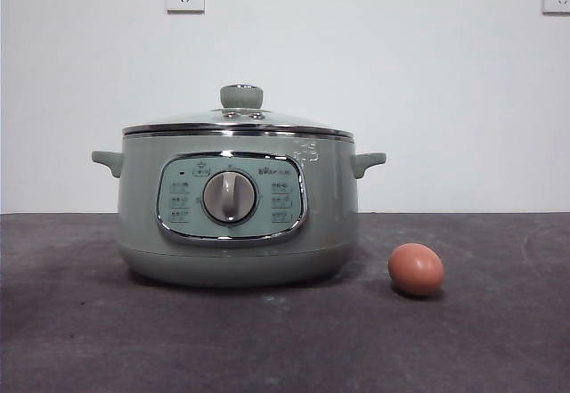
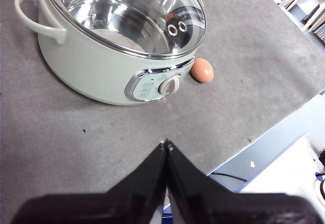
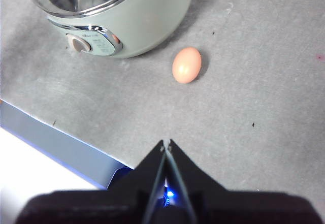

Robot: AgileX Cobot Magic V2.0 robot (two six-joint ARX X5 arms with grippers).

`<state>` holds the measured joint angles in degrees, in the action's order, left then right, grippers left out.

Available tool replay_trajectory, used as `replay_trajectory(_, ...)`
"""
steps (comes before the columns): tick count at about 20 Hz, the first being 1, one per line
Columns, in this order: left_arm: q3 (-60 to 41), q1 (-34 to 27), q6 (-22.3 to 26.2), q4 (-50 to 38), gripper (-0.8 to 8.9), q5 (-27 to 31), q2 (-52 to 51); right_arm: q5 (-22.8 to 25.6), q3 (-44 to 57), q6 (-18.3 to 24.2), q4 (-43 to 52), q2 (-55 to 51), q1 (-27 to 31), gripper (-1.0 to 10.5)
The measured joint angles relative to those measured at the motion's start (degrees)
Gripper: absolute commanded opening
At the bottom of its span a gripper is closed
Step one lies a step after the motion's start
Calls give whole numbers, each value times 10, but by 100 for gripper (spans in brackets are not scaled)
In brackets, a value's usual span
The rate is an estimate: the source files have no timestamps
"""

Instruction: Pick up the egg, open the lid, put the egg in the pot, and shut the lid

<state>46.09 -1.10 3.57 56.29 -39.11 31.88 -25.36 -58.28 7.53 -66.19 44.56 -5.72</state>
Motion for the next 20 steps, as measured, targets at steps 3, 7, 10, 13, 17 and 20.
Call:
replay_trajectory(3,0,0,1,0,669,2,0,0,0,-3,0,1,0,541)
replay_trajectory(7,0,0,1,-1,693,2,0,0,0,-11,0,1,0,596)
replay_trajectory(10,0,0,1,-1,693,2,0,0,0,-16,0,1,0,595)
replay_trajectory(13,0,0,3,-2,692,1,0,-1,0,-25,13,16,-6,595)
replay_trajectory(17,0,0,3,-2,692,1,0,1,-1,-36,54,82,-54,594)
replay_trajectory(20,0,0,3,-2,692,1,0,8,-1,-51,105,150,-107,594)
